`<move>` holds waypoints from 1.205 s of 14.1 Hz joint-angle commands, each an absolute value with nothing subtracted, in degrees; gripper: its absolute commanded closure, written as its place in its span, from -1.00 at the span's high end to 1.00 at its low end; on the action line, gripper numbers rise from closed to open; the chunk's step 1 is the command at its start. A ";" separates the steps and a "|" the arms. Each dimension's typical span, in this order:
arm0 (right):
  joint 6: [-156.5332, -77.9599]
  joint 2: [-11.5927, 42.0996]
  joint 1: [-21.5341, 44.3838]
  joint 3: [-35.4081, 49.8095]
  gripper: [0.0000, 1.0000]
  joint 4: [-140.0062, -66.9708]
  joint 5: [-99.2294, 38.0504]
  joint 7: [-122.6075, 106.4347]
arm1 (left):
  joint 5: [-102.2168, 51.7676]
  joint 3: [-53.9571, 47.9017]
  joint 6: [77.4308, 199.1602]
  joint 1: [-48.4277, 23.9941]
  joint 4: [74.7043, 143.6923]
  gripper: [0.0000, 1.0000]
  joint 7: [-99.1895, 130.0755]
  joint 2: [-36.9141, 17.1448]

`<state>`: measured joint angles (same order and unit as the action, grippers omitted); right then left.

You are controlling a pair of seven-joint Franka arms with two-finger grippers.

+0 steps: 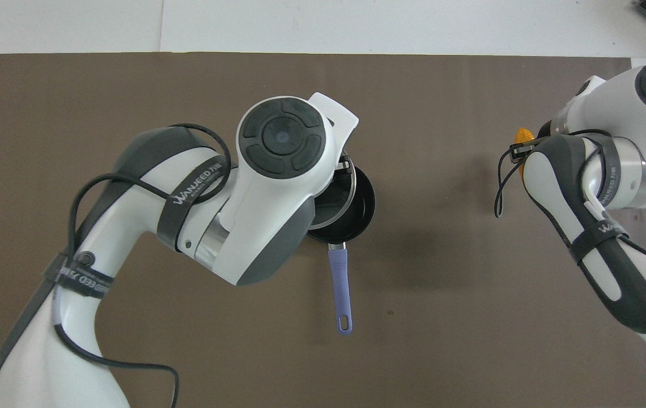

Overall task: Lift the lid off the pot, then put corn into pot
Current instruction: 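Set the lid down with the left gripper while the right gripper carries the corn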

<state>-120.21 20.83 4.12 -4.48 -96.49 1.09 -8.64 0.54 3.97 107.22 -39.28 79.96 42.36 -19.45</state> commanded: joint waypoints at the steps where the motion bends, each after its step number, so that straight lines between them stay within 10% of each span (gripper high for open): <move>1: -115.60 18.72 6.76 -4.31 -1.00 -93.89 0.70 -3.89 | 0.53 3.60 105.47 -35.60 83.75 -1.00 36.84 -14.69; 17: -117.68 29.25 31.36 -0.17 -1.00 -83.34 0.53 37.42 | -0.53 3.60 106.76 -14.60 98.31 -1.00 7.41 -6.44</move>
